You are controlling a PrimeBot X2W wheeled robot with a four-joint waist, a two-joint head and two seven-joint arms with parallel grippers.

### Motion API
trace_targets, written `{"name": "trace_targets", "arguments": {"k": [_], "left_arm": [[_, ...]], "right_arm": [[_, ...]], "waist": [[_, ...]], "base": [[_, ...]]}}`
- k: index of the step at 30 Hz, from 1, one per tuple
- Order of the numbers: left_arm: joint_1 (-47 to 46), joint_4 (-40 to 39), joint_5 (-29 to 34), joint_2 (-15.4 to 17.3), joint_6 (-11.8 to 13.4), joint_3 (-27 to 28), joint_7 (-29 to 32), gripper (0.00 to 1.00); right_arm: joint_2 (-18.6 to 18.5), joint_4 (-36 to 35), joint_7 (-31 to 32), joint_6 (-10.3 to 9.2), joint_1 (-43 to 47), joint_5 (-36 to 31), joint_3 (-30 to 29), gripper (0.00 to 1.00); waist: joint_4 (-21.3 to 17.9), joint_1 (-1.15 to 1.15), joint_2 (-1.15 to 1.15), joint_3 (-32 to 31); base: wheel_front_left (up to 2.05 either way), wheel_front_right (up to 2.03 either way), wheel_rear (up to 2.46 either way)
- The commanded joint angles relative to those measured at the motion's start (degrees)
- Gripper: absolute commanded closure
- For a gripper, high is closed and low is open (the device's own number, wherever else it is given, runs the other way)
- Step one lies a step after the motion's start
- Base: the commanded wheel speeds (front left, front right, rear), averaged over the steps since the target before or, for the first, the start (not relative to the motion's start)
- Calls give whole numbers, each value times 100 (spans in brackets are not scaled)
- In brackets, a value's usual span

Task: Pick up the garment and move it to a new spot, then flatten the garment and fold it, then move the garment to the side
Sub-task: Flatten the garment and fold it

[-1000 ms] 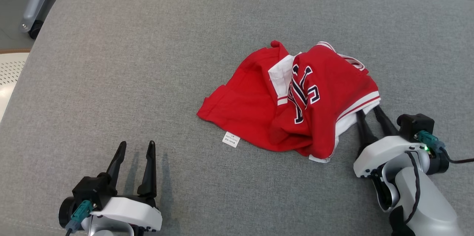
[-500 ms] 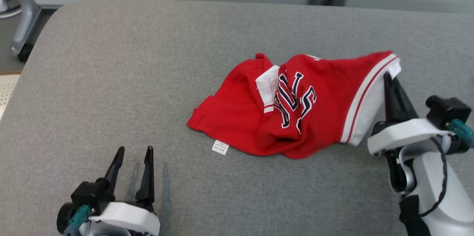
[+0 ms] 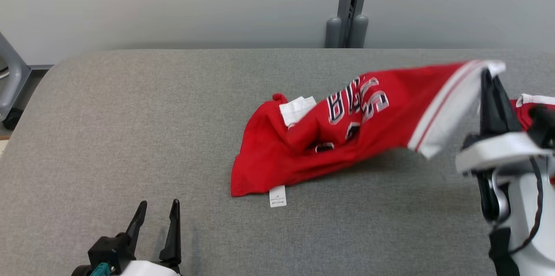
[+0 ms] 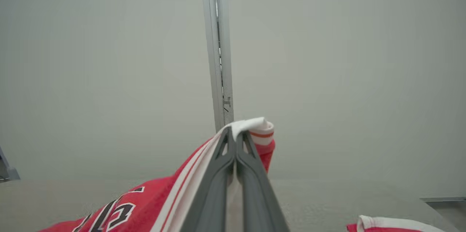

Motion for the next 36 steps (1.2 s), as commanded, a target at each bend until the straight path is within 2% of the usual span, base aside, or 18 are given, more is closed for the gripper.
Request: {"name": "trace_targets", "arguments": {"k": [1,2,3,4,5,6,10,20,32,33,34,36], "left_arm": [[79,26,-31,23,22,-11,-27,0],[82,40,-27,24,27,-15,-27,0],[78,39,-31,24,37,-14,-27,0],[85,49,-21,23,35,-23,-27,0],[97,61,-21,23,32,-25,-27,0],[99,69,-12,23,19,-32,-27,0],[47,65,14,22,-1,-43,-27,0],[-450,232,-98,22,-102,-299,-26,0],[-1224,1436,-541,25,-305,-766,-27,0],[-1278,1534,-556,25,-311,-797,-12,32],[-1313,1603,-613,22,-333,-821,-8,100],[-1324,1730,-702,20,-358,-860,-6,100]], "right_arm": [[26,255,4,-2,320,-112,-278,100],[53,411,14,-2,429,-149,-408,100],[70,574,22,-2,527,-214,-533,72],[82,718,17,-1,607,-290,-636,53],[91,883,16,-1,689,-332,-743,24],[88,1010,12,-3,763,-376,-856,0],[95,1226,4,-2,899,-394,-988,0],[94,936,4,-2,1111,-24,-519,0],[95,702,3,-2,908,198,-141,0],[96,692,3,-2,901,206,-142,0],[97,686,3,-2,906,208,-146,0],[96,670,3,-2,924,205,-185,0]], "waist": [[-49,0,0,-57],[-67,0,0,-63],[-87,0,0,-66],[-110,0,0,-67],[-134,0,0,-65],[-156,0,0,-60],[-248,0,0,-23],[-711,0,0,430],[-995,0,0,886],[-1000,0,0,907],[-999,0,0,919],[-978,0,0,930]], "base": [[0,0,0],[0,0,0],[0,0,0],[0,0,0],[0,0,0],[0,0,0],[0,0,0],[0,0,0],[0,0,0],[0,0,0],[0,0,0],[0,0,0]]}}
